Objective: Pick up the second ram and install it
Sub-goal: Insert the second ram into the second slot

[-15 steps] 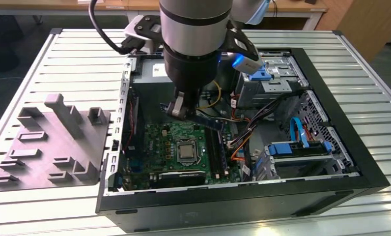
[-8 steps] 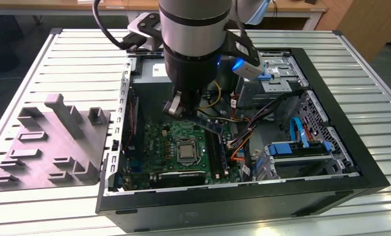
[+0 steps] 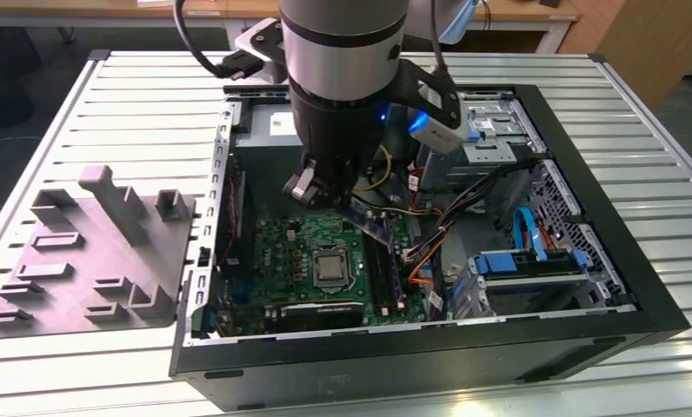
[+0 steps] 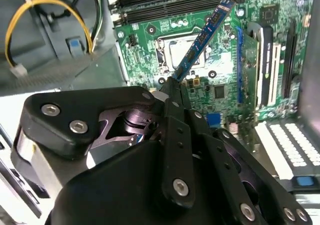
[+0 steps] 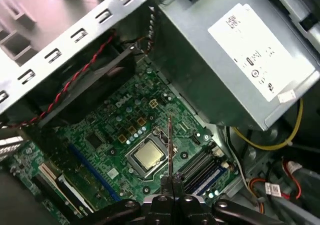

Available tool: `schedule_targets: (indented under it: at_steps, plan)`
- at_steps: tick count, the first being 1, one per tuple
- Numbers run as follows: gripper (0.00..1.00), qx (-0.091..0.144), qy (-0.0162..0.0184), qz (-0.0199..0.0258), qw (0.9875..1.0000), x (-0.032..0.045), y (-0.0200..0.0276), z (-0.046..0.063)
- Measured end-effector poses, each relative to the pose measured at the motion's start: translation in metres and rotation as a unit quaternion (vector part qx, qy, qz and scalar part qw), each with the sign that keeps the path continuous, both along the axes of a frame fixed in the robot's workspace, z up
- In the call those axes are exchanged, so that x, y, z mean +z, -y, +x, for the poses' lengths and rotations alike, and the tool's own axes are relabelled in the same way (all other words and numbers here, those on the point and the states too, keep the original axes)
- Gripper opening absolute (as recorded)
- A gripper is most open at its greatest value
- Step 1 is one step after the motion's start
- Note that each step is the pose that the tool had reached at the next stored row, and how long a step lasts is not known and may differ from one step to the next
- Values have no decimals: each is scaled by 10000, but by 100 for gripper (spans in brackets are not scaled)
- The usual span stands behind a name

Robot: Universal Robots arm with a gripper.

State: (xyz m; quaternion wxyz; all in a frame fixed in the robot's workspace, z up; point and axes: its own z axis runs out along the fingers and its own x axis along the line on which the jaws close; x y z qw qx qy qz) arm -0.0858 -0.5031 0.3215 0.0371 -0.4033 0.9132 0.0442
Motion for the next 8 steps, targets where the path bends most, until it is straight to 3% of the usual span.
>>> schedule_targets:
  at_steps: [4,8]
  plan:
    - [11,-365,0,1,9993,-4,0,0]
    - [11,-725,0,1,9974,-9,0,0]
